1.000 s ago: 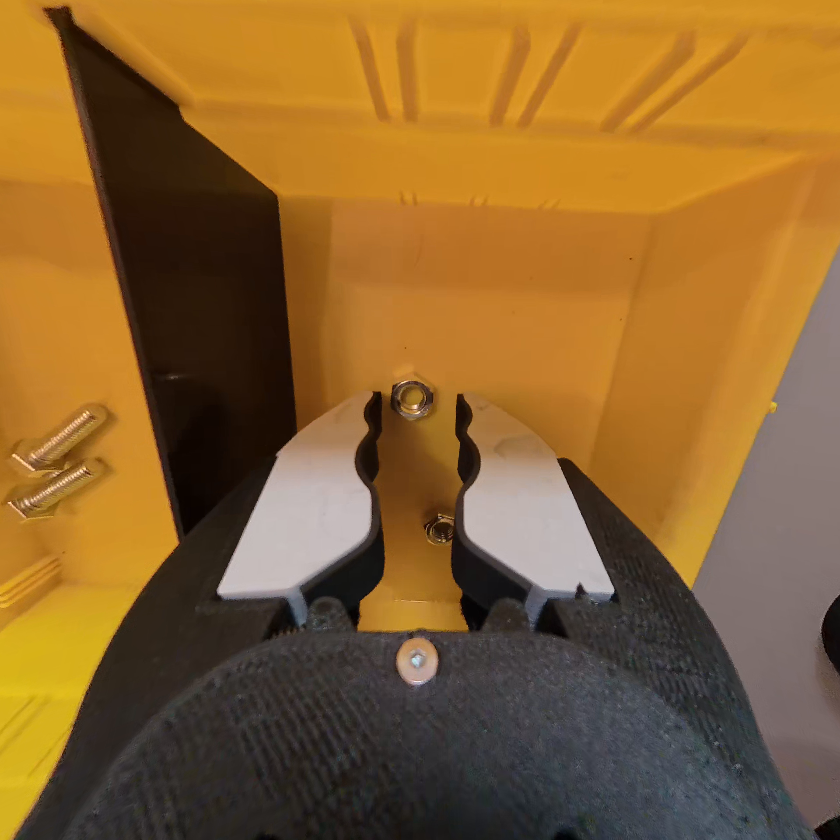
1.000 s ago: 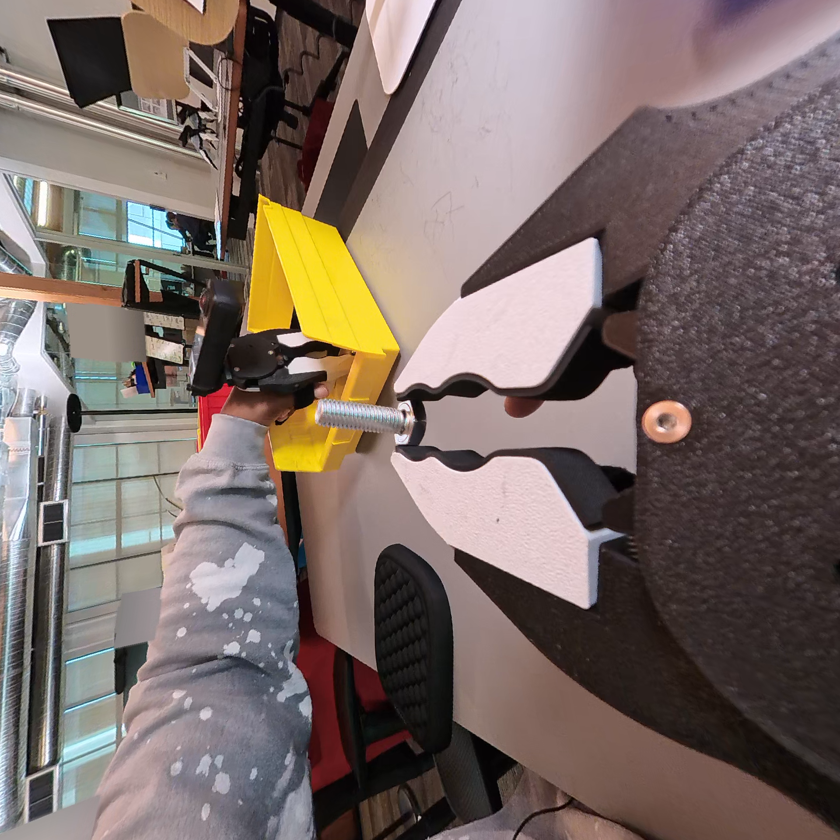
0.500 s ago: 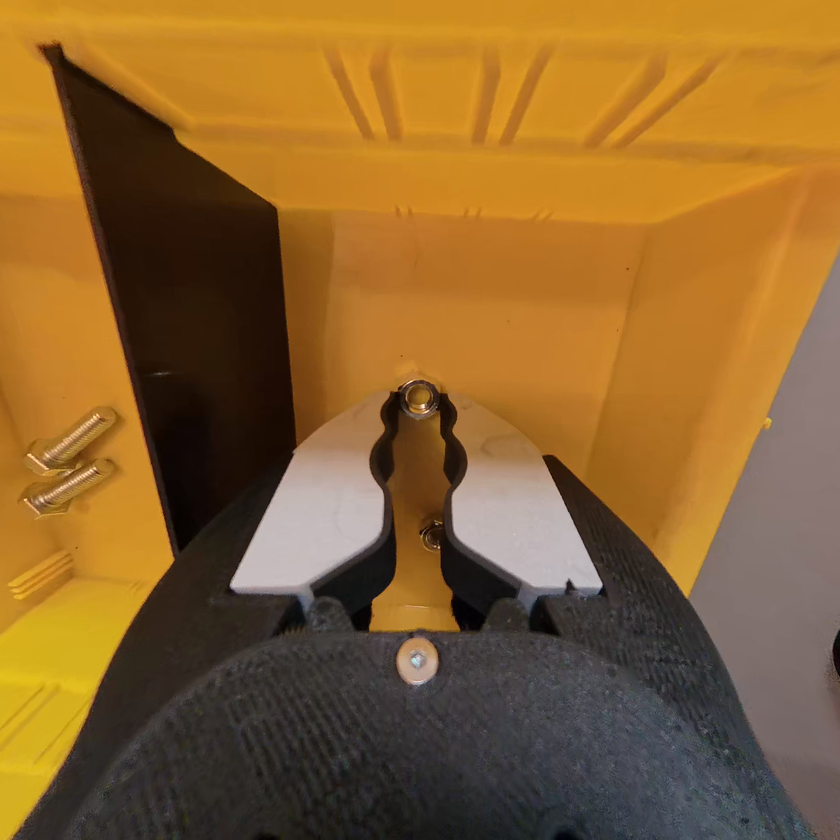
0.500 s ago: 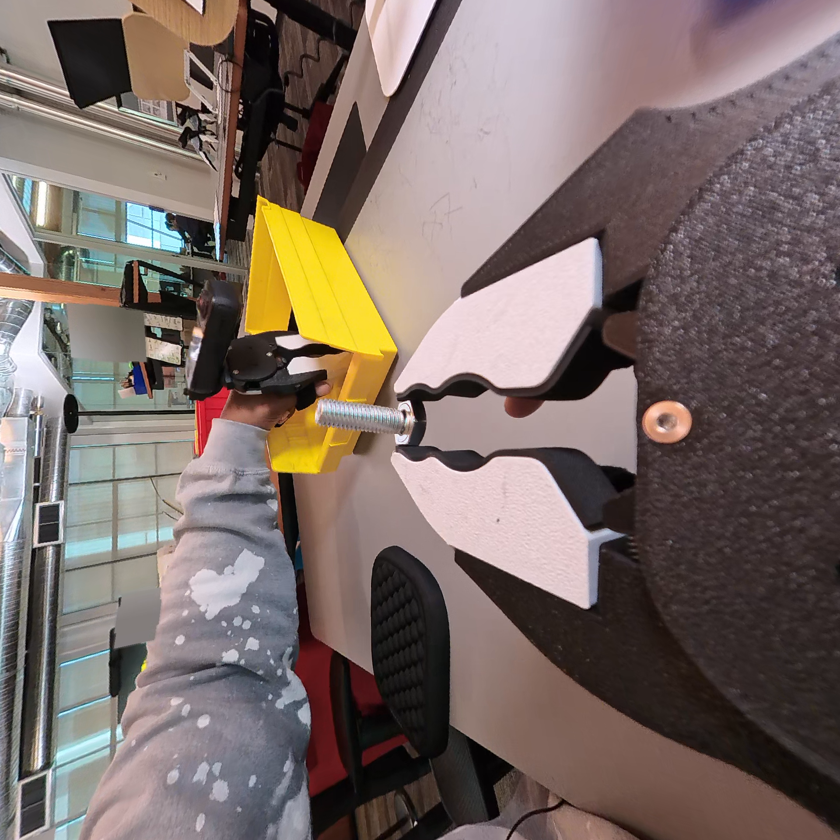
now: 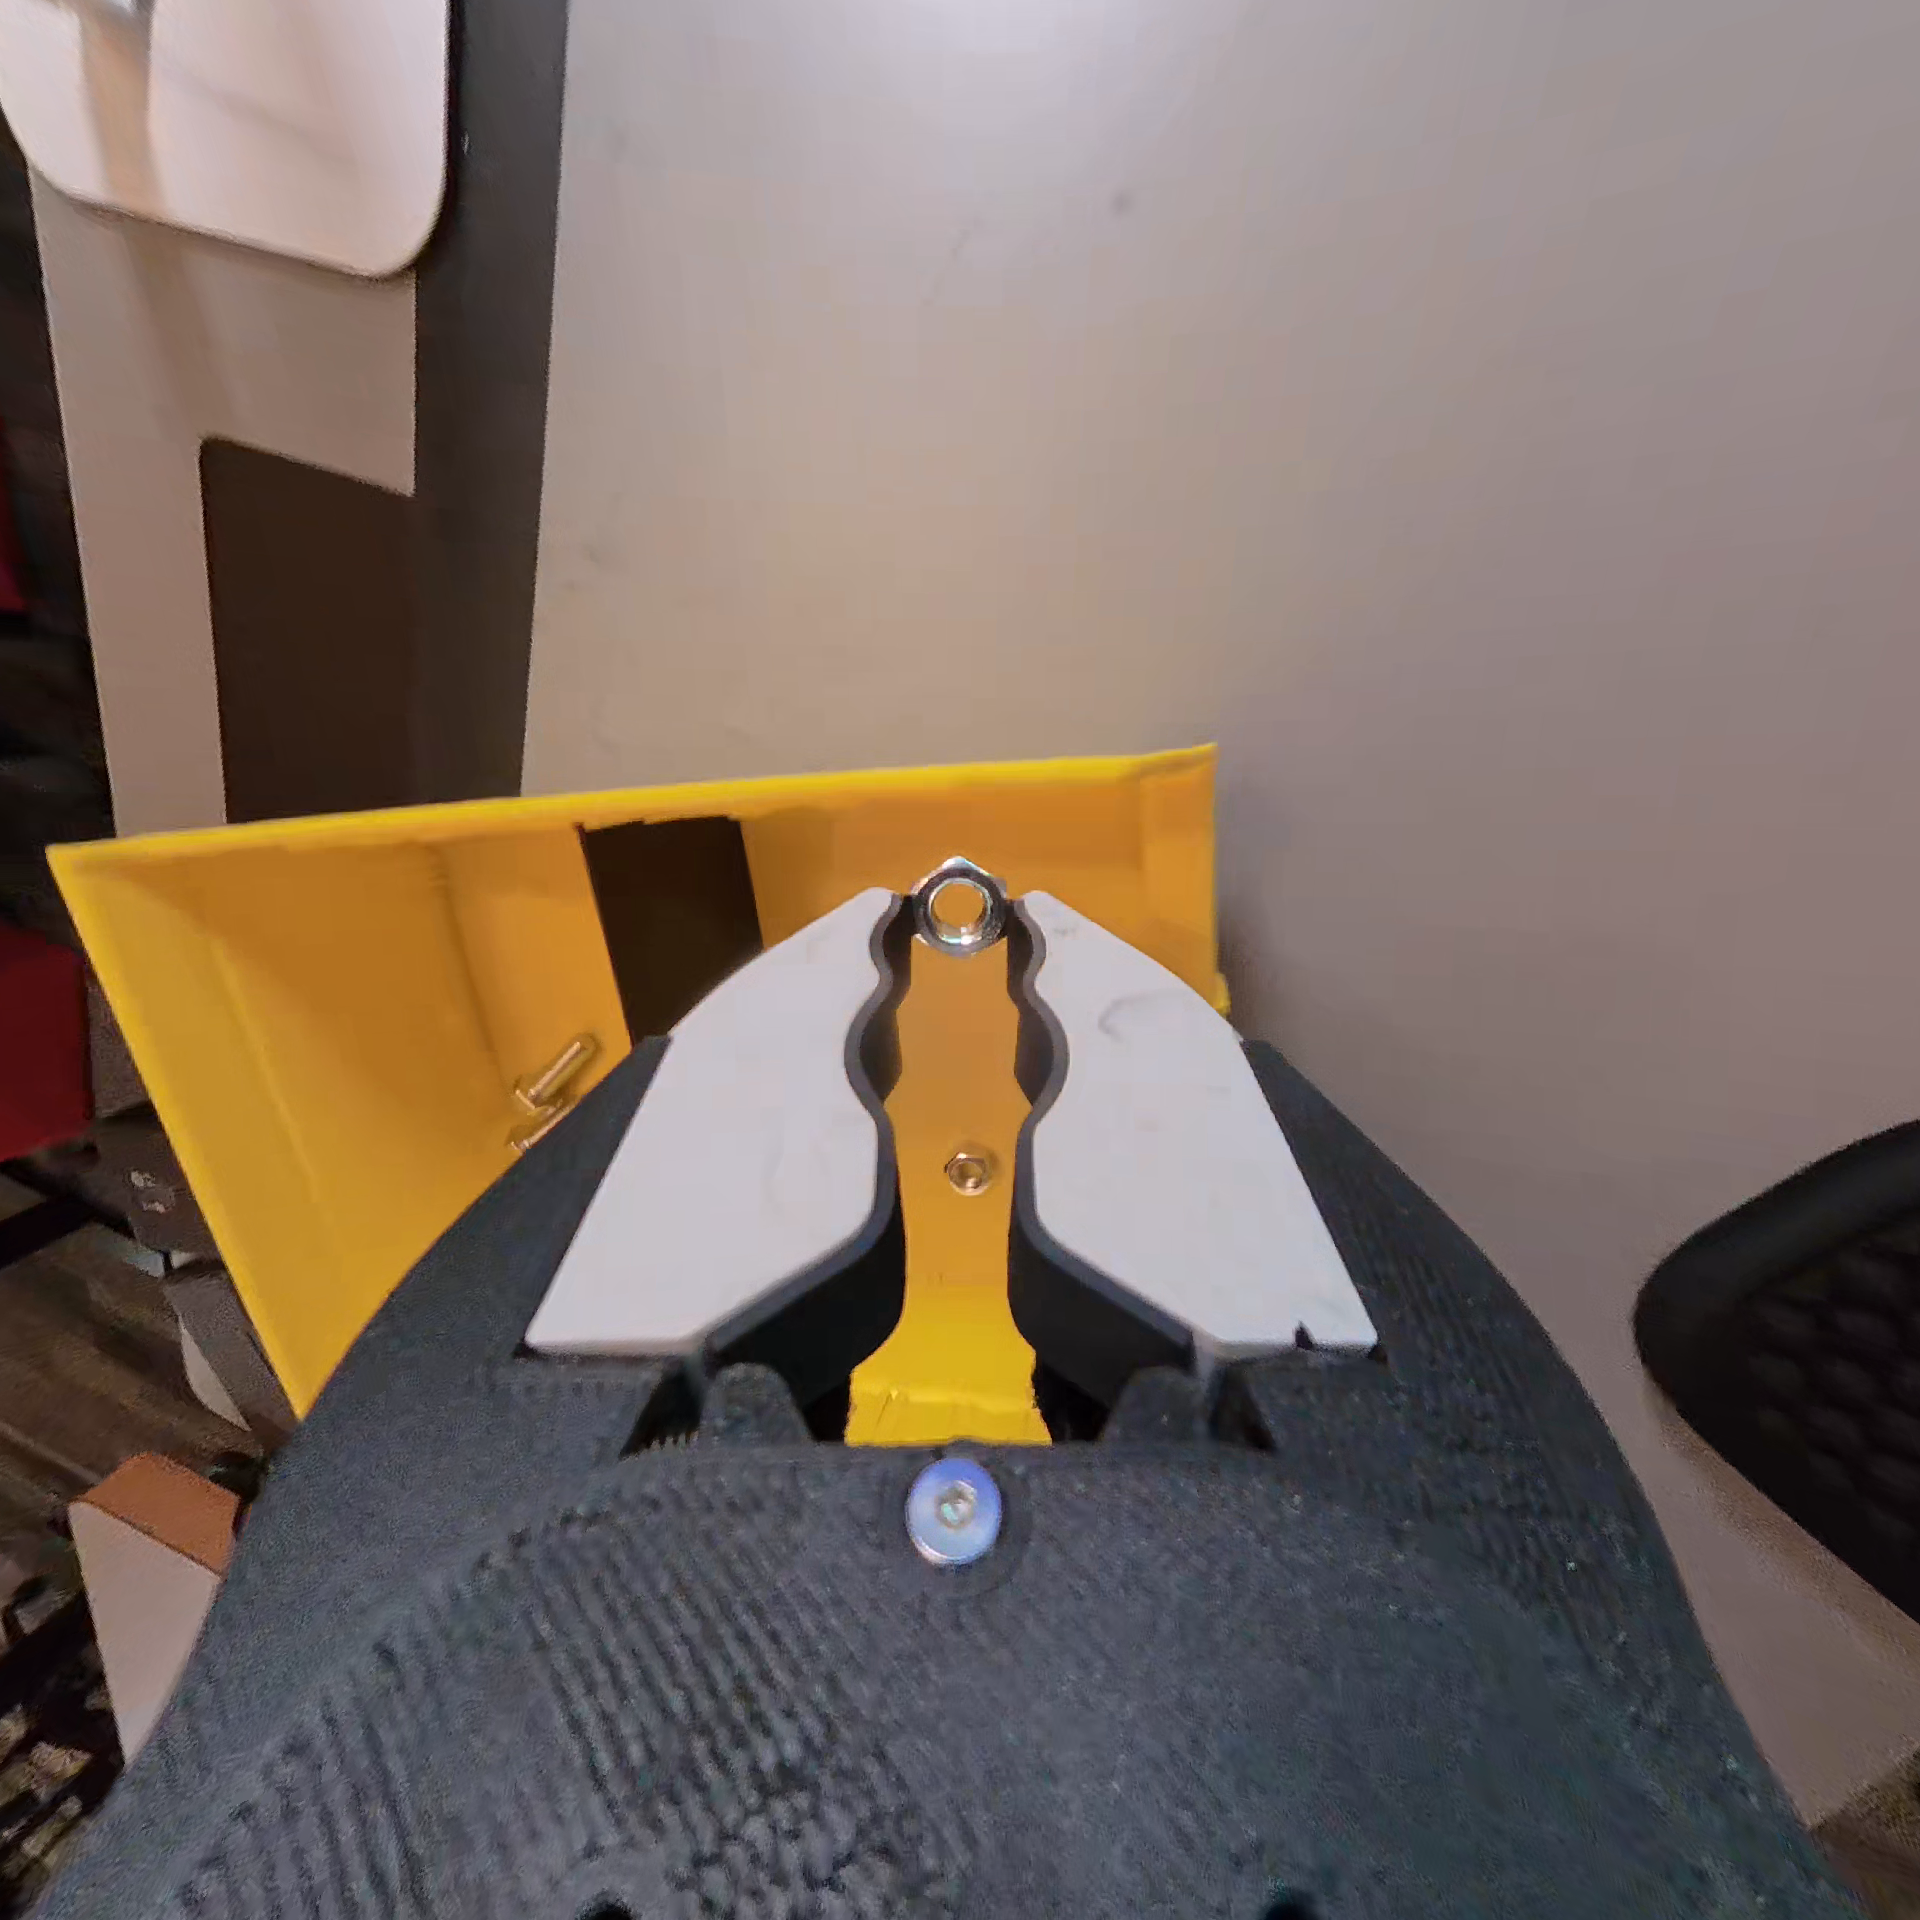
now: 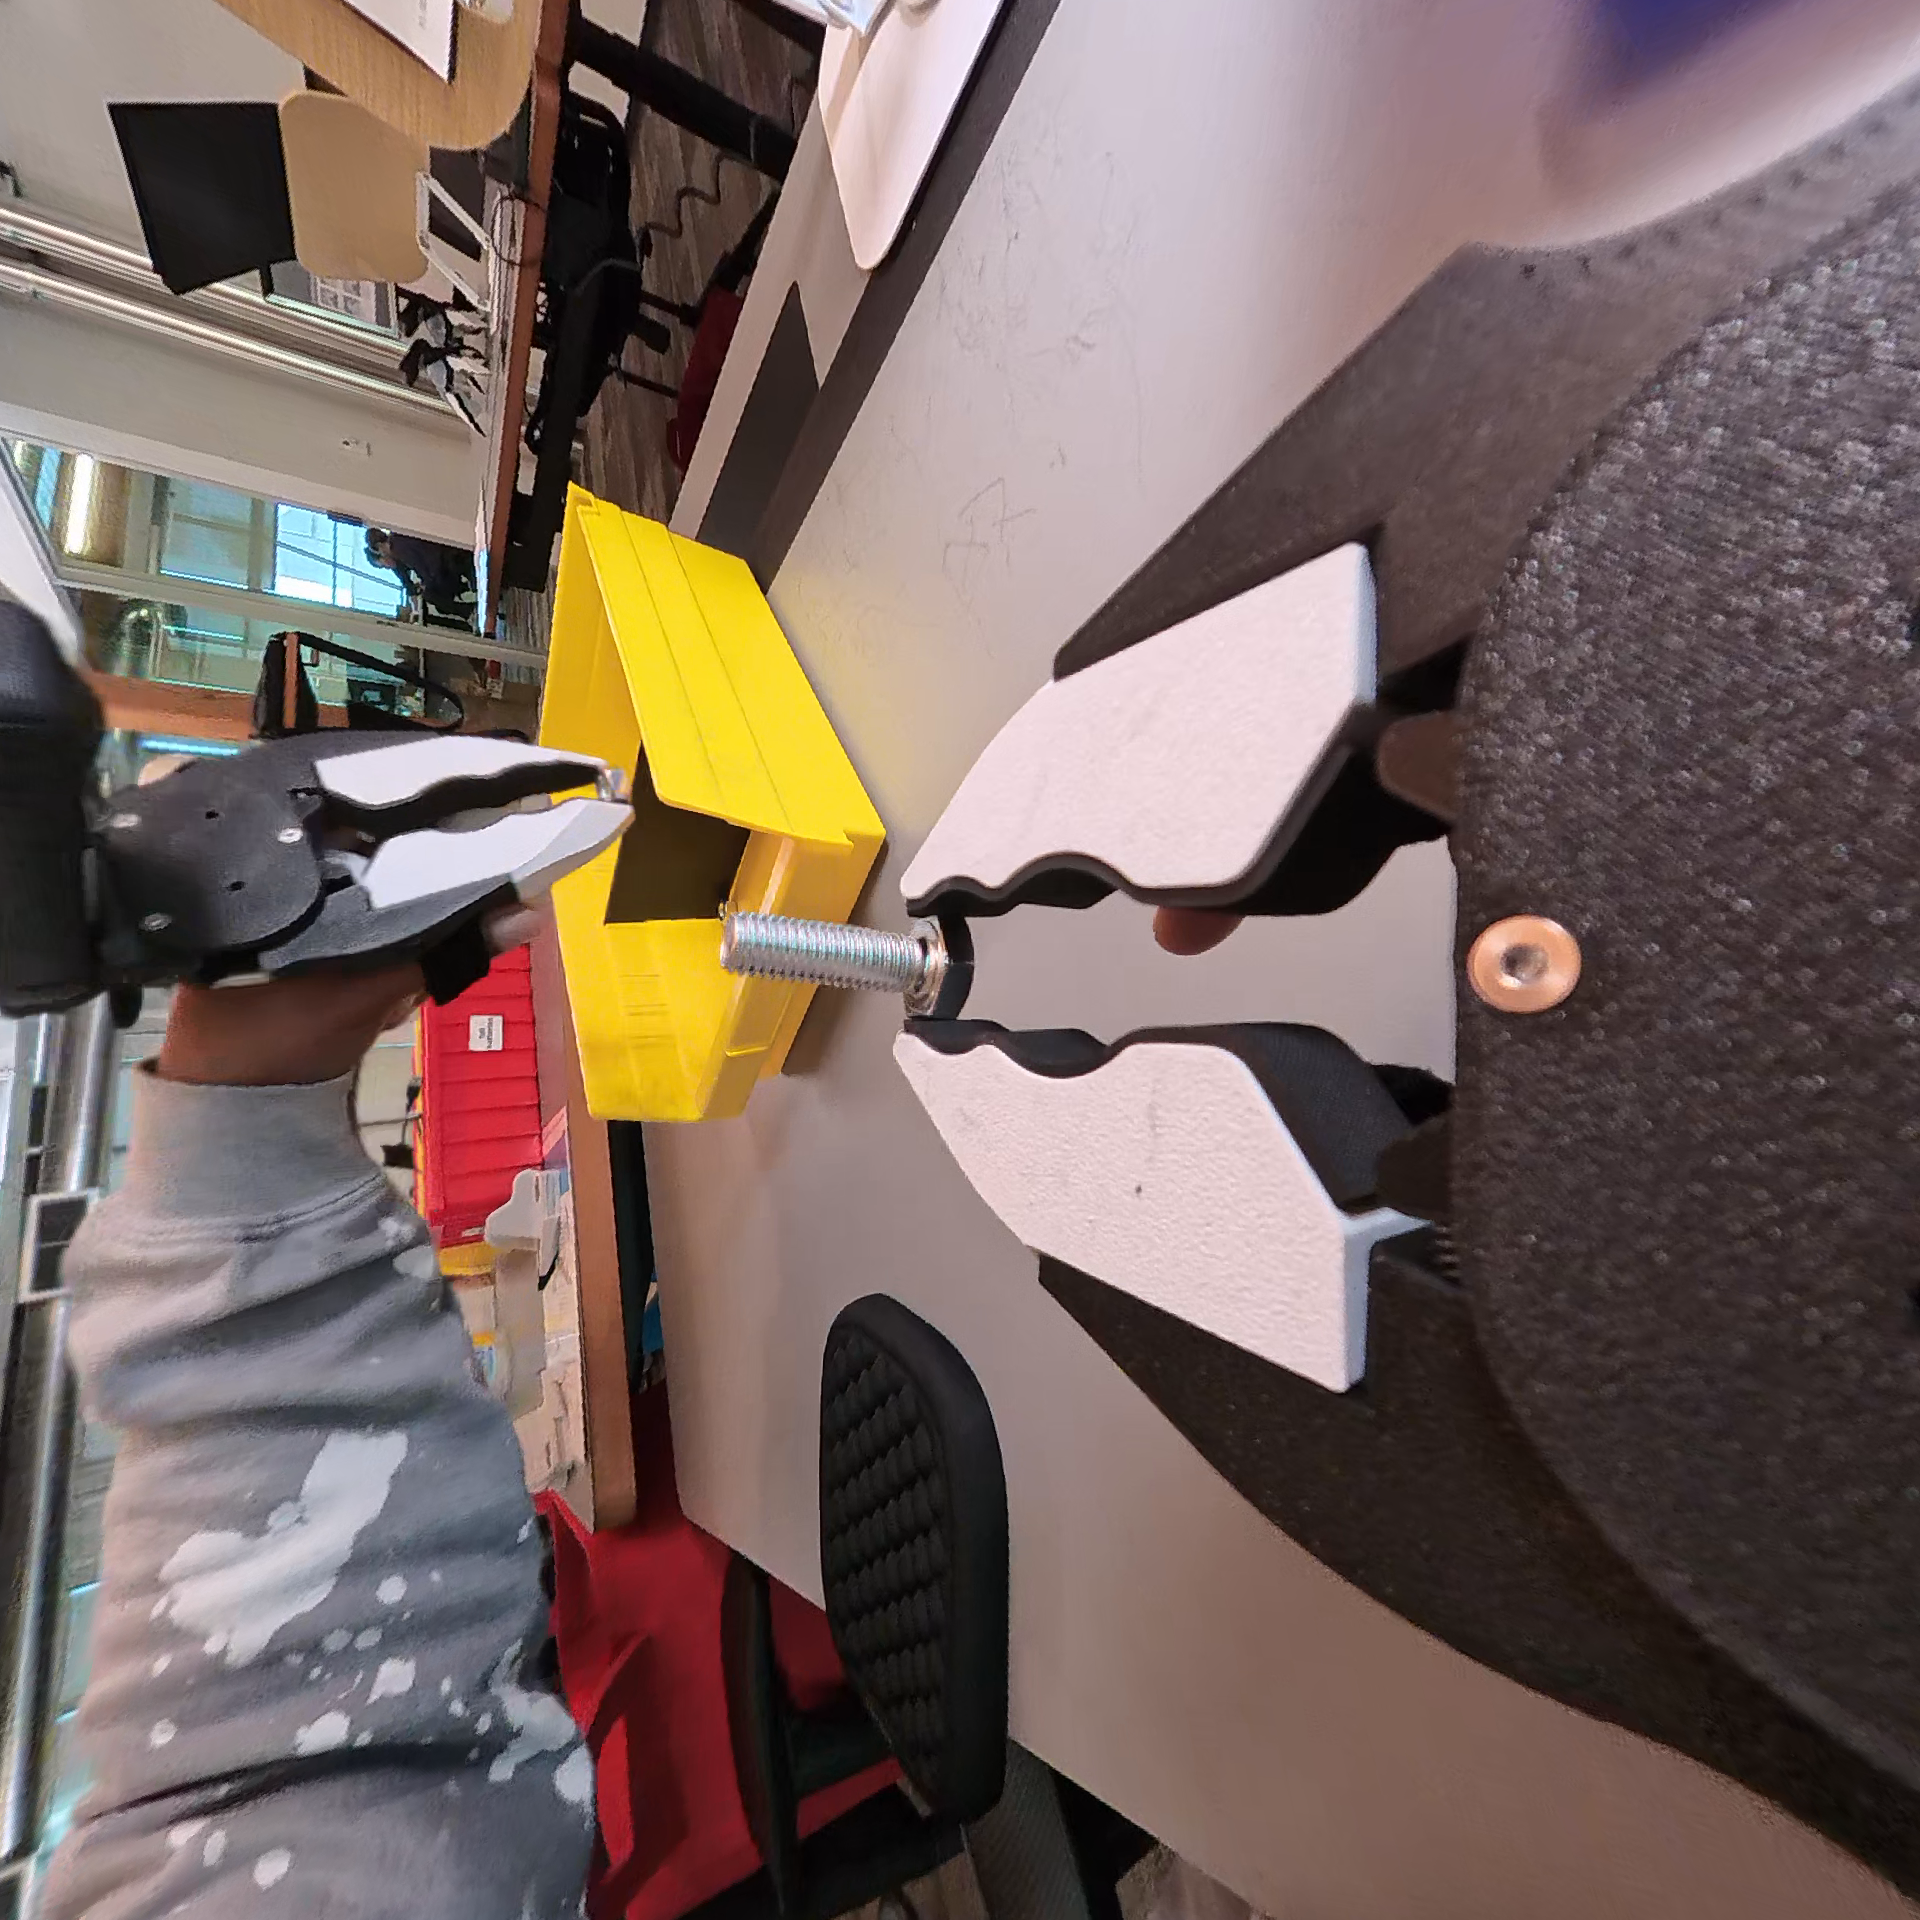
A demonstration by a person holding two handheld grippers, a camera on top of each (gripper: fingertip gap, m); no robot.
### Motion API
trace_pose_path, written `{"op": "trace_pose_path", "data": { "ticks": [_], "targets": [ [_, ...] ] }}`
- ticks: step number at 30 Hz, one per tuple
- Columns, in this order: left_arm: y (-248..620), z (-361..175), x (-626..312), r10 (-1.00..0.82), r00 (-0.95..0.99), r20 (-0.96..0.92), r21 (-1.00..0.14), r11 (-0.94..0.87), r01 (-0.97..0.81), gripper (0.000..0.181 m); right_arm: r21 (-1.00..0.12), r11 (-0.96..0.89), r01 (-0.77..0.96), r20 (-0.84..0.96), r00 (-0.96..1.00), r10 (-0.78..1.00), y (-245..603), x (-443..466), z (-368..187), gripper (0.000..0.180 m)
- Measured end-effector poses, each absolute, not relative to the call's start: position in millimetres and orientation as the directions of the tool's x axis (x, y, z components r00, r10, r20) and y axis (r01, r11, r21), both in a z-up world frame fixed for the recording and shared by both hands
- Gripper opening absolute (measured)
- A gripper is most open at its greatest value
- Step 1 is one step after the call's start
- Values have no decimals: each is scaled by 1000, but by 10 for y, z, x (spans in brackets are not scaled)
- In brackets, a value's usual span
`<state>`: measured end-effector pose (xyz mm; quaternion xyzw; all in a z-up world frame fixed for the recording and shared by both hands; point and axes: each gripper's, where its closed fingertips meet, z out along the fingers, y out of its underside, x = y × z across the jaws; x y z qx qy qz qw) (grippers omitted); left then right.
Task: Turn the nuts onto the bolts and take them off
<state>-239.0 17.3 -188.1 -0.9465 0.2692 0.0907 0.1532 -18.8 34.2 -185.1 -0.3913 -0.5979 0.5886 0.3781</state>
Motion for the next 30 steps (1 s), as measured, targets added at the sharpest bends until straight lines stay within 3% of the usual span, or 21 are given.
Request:
{"op": "trace_pose_path", "data": {
  "ticks": [1,13,30],
  "targets": [
    [193,-1842,-2283,-498,830,-249,-245,-797,-552,19,-1000,5,23,-4,-402,916,348,-193,-1858,18],
    [408,-1383,-541,-760,650,-12,-424,-585,-691,18,-997,71,30,60,-274,960,452,-259,-1887,18],
    [555,-1411,-60,-830,558,4,-340,-526,-780,18,-996,60,-66,75,-248,966,483,-187,-1677,18]
  ]
}}
